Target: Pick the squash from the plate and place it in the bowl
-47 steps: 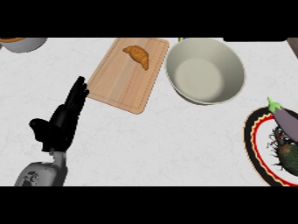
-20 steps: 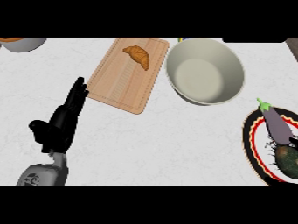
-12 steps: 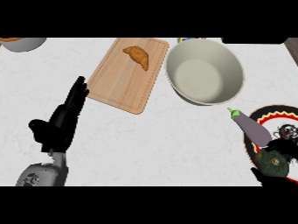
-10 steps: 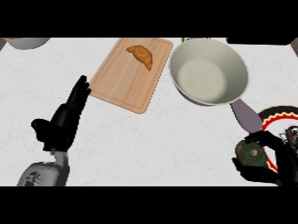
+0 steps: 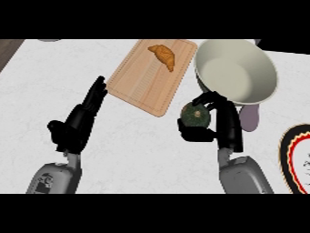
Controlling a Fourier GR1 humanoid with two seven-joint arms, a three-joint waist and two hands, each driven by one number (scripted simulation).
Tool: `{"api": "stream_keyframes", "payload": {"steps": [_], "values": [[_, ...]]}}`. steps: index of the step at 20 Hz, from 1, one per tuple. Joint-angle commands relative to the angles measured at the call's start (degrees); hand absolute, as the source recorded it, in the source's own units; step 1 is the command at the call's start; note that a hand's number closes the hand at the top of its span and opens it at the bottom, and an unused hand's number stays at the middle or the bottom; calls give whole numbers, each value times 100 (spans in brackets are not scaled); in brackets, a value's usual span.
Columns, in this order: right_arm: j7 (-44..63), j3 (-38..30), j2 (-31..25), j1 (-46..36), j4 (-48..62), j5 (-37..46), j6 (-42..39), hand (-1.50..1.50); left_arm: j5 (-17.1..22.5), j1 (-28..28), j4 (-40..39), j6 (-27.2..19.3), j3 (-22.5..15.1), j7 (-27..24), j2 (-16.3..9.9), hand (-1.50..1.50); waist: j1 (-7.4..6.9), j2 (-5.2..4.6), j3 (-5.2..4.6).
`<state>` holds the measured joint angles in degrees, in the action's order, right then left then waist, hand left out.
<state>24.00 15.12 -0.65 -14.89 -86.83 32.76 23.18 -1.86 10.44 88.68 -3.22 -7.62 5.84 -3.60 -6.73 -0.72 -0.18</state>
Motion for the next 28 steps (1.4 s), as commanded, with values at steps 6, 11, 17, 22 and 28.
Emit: {"api": "stream_keyframes", "payload": {"steps": [6, 11, 17, 22, 28], "values": [[1998, 1465, 64, -2553, 934, 1663, 1937, 150, -129, 153, -213, -195, -32, 21, 169, 0, 143, 81, -17], [3800, 1568, 64, -4133, 1620, 2443, 1550, 150, -90, 82, -324, -159, 50, -91, 125, 0, 231, 105, -20], [5287, 1470, 64, -5776, 2354, 2516, 598, 150, 76, 332, -301, -93, 324, 80, -12, 0, 304, 80, -5], [5559, 1058, 63, -6695, 3095, 2482, 625, 150, -164, 180, -160, -210, 104, -30, 64, 0, 279, 65, 0], [5054, 249, 63, -7053, 3959, 2430, 569, 150, 67, 15, -307, -82, 398, -233, -63, 0, 473, 48, 7]]}}
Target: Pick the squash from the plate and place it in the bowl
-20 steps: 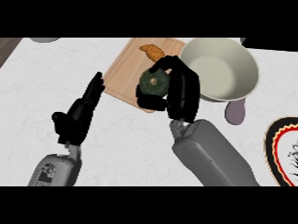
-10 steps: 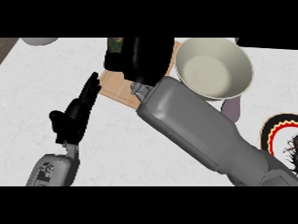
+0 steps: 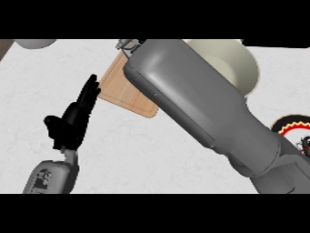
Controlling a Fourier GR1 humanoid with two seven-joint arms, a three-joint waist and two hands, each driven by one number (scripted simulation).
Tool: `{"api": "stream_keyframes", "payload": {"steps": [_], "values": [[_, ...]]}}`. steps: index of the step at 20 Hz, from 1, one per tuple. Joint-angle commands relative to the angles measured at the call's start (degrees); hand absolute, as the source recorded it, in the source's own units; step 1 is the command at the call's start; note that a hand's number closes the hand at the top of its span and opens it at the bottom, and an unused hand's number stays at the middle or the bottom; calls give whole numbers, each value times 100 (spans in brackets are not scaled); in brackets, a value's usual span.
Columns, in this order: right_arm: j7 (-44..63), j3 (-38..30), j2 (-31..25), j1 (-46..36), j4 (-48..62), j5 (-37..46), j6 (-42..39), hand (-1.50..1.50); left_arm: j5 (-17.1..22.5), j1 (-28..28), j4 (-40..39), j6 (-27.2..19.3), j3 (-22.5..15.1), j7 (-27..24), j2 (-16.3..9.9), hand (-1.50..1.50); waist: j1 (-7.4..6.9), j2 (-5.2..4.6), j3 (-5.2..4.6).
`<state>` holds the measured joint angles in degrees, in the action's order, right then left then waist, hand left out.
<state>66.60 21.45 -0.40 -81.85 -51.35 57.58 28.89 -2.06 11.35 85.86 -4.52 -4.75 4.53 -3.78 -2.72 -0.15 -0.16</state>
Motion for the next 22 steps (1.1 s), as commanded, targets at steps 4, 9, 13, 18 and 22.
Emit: {"api": "stream_keyframes", "payload": {"steps": [4, 9, 13, 18, 22], "values": [[625, -587, -73, -504, 1277, 135, -473, 150, -62, -57, -129, -56, 49, -202, 14, 0, 139, -20, 2], [466, -486, -183, -206, 1656, 358, -906, 150, -57, -203, -102, -126, 101, -171, 36, 0, 254, 14, 7], [73, -763, -530, 1, 1987, 375, -562, 150, -84, -416, -25, -121, -32, -296, 147, 0, 226, -2, 11], [-303, -865, -923, 811, 1550, 399, -473, 150, -58, -171, 9, -161, 179, -34, 23, 0, 341, 35, 17], [-469, -937, -909, 1305, 1664, 544, -202, 150, 77, -298, 70, 103, 264, -165, -147, 0, 278, 19, 16]]}}
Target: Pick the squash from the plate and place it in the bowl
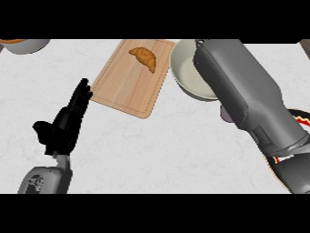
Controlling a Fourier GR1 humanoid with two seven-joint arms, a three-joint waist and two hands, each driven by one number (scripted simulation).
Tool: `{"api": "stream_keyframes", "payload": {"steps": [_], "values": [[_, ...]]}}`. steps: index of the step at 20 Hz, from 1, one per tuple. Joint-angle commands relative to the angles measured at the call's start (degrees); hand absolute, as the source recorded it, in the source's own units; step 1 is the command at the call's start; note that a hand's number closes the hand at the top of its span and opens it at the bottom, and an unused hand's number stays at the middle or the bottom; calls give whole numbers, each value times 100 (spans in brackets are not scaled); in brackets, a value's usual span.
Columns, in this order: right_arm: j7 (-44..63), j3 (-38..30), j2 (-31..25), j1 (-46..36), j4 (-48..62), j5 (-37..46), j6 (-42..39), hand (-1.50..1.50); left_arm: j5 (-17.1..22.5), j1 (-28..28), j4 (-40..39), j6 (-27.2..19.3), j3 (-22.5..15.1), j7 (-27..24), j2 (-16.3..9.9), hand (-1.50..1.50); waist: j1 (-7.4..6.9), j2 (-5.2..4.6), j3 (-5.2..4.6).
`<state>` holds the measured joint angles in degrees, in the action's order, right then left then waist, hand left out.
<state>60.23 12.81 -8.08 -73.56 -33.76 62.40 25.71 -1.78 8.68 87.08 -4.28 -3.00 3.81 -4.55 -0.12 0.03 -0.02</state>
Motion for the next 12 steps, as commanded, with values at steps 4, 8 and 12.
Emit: {"api": "stream_keyframes", "payload": {"steps": [4, 8, 12], "values": [[-69, -272, -243, 1091, -103, -19, 350, 150, -57, -42, 160, -62, -43, 210, 55, 0, -2, -6, 3], [-438, -781, -79, 1460, -434, -701, 539, 150, -159, -34, 32, -154, -182, 86, 243, 0, 15, -13, 4], [-1643, -1156, -56, 1951, -695, -1591, 307, -150, 66, 93, 206, 49, 64, 253, 11, 0, -21, -20, 7]]}}
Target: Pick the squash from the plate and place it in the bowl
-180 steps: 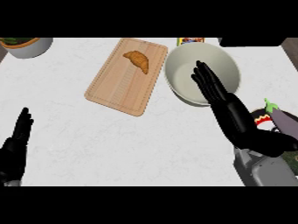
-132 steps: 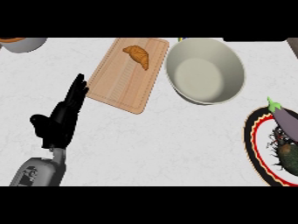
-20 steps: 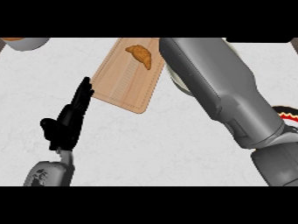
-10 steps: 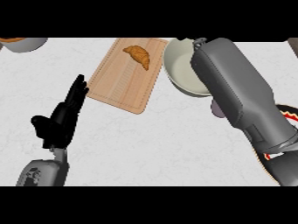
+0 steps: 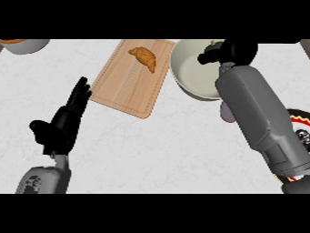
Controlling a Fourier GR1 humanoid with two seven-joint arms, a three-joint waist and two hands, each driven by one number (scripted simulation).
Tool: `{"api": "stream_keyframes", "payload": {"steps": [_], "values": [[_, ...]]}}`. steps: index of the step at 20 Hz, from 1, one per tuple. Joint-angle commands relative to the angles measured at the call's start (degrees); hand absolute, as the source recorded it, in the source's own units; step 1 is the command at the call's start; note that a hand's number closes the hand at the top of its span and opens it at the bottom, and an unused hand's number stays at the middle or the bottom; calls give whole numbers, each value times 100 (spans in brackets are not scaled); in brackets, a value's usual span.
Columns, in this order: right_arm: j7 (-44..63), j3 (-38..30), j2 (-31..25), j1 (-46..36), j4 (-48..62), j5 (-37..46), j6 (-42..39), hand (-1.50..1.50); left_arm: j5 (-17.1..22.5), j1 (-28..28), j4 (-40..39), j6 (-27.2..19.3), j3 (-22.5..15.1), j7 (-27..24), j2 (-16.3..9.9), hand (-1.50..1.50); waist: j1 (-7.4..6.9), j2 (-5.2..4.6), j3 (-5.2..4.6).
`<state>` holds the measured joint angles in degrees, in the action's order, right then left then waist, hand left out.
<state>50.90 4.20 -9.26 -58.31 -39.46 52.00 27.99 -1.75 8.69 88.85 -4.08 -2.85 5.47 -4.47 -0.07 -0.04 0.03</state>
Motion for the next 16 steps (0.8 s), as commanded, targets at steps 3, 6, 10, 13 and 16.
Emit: {"api": "stream_keyframes", "payload": {"steps": [3, 6, 10, 13, 16], "values": [[-1414, -404, 119, 669, -337, -754, 511, -150, -25, -75, -269, -2, 61, -426, 57, 0, -29, -23, -1], [-1492, -367, 141, 826, -1123, -778, 741, -150, -149, -213, -208, -47, -55, -440, 97, 0, 51, 20, -3], [-1547, -438, 22, 793, -1536, -587, 1301, -150, -49, 49, -290, -6, 129, -236, -3, 0, 37, 10, -4], [-736, -276, 35, 1122, -2566, -275, 1035, -150, 70, -129, -83, 112, 154, -158, -45, 0, 76, 44, -7], [-528, -415, 87, 1429, -3192, -377, 1000, -150, -35, -54, -214, -7, 98, -165, 77, 0, 77, 32, -6]]}}
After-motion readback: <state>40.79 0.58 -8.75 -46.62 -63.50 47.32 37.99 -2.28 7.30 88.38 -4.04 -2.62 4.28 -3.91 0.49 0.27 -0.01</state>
